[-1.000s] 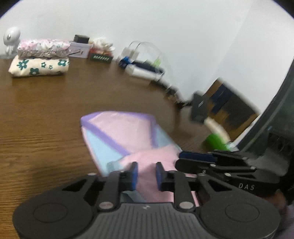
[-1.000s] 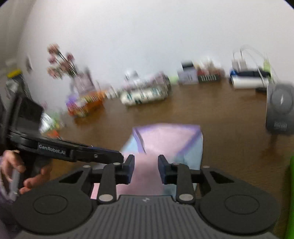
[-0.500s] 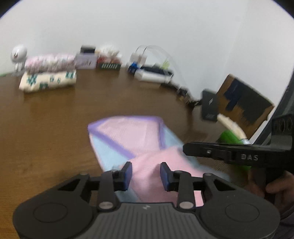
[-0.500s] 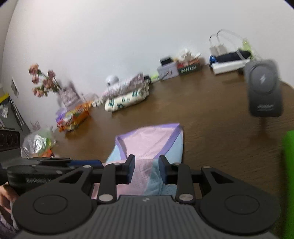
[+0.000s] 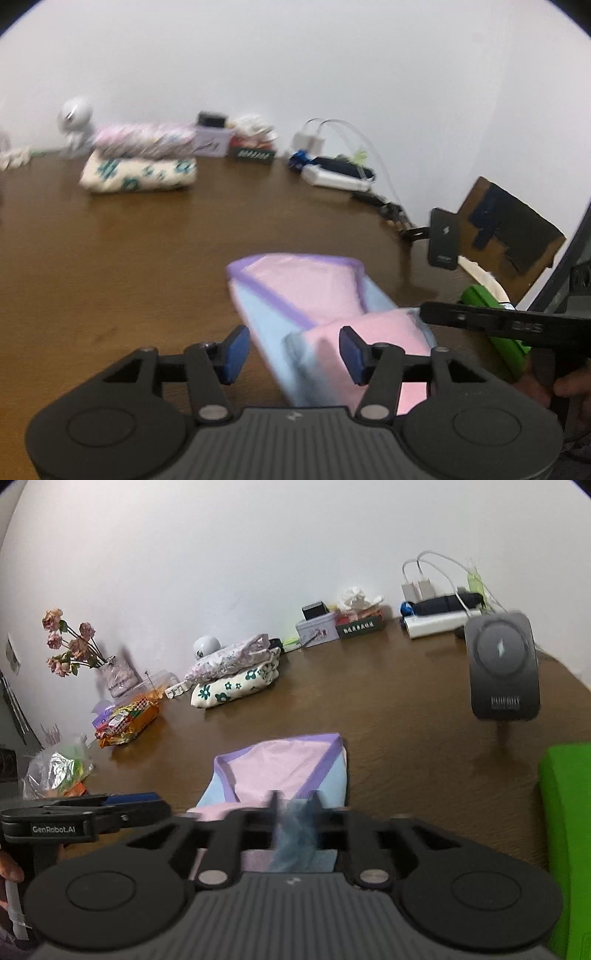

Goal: Fold clothes

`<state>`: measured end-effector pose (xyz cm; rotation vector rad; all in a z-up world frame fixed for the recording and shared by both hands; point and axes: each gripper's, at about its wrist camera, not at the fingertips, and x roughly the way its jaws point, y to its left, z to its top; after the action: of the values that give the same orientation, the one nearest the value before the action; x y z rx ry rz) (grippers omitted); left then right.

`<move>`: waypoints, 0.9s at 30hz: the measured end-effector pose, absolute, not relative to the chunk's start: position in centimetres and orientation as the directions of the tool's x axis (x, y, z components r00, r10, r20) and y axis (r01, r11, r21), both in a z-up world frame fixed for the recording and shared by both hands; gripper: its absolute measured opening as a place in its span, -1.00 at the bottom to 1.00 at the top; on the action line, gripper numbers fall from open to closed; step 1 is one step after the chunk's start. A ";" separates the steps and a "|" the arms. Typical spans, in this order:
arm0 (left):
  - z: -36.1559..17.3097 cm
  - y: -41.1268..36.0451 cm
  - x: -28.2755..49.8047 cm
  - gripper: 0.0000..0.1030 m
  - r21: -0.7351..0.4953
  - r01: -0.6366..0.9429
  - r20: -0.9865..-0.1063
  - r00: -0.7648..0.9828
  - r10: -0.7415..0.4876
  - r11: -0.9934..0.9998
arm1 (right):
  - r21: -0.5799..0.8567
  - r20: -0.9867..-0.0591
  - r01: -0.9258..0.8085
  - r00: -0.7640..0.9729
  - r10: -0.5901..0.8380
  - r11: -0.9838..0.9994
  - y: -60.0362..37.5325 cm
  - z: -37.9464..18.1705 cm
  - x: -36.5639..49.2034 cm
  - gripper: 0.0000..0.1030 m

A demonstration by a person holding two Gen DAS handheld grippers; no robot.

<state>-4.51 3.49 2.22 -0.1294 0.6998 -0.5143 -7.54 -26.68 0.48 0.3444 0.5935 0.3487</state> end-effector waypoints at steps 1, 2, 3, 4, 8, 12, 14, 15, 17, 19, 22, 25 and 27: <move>2.0 3.9 -4.5 0.00 -0.303 0.397 -0.587 0.638 -0.498 0.866 | 0.426 -0.471 -0.231 0.769 0.432 0.875 -26.8 0.4 -7.7 -0.27; 1.9 4.0 -4.4 0.00 -0.332 0.394 -0.588 0.624 -0.514 0.857 | 0.441 -0.464 -0.243 0.762 0.451 0.864 -26.8 0.4 -7.8 -0.25; 1.8 4.1 -4.3 0.00 -0.358 0.392 -0.587 0.612 -0.530 0.848 | 0.452 -0.465 -0.253 0.751 0.468 0.855 -26.7 0.2 -7.7 -0.20; 1.6 4.0 -4.2 0.00 -0.374 0.394 -0.584 0.603 -0.543 0.840 | 0.461 -0.468 -0.260 0.740 0.482 0.848 -26.5 0.0 -7.5 -0.19; 1.1 2.8 -3.4 -0.40 -0.384 0.394 -0.597 0.584 -0.550 0.835 | 0.465 -0.513 -0.240 0.711 0.480 0.852 -25.4 -1.3 -6.4 -0.22; 0.3 2.0 -3.1 -0.74 -0.361 0.395 -0.618 0.577 -0.534 0.845 | 0.459 -0.524 -0.225 0.713 0.466 0.860 -25.1 -1.6 -6.3 -0.88; 0.3 1.9 -3.3 -0.73 -0.349 0.404 -0.617 0.580 -0.532 0.845 | 0.421 -0.529 -0.223 0.727 0.438 0.879 -25.0 -1.2 -6.7 -0.87; 0.4 1.9 -3.4 -0.72 -0.345 0.406 -0.612 0.587 -0.530 0.847 | 0.407 -0.528 -0.222 0.734 0.427 0.886 -25.0 -1.0 -6.9 -0.81; 1.0 2.0 -3.6 -0.68 -0.336 0.411 -0.596 0.604 -0.529 0.847 | 0.378 -0.526 -0.220 0.748 0.404 0.899 -25.0 -0.6 -7.4 -0.78; 1.2 1.6 -3.8 -0.63 -0.324 0.425 -0.591 0.607 -0.532 0.845 | 0.360 -0.500 -0.243 0.765 0.407 0.901 -24.8 0.1 -7.9 -0.66; 1.1 0.6 -3.7 -0.63 -0.291 0.441 -0.606 0.601 -0.520 0.849 | 0.333 -0.472 -0.303 0.766 0.436 0.893 -24.0 0.7 -7.9 -0.56; 0.7 -0.1 -3.6 -0.63 -0.250 0.443 -0.633 0.598 -0.491 0.861 | 0.310 -0.526 -0.318 0.727 0.440 0.896 -22.8 -0.2 -7.2 -0.56; 0.6 -0.1 -3.7 -0.62 -0.230 0.444 -0.645 0.597 -0.477 0.866 | 0.294 -0.556 -0.323 0.707 0.436 0.899 -22.3 -0.8 -7.1 -0.56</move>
<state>-3.68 -0.08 0.62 -0.0470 0.7622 -0.5350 -7.09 -22.25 -0.79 0.1802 0.6622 0.4243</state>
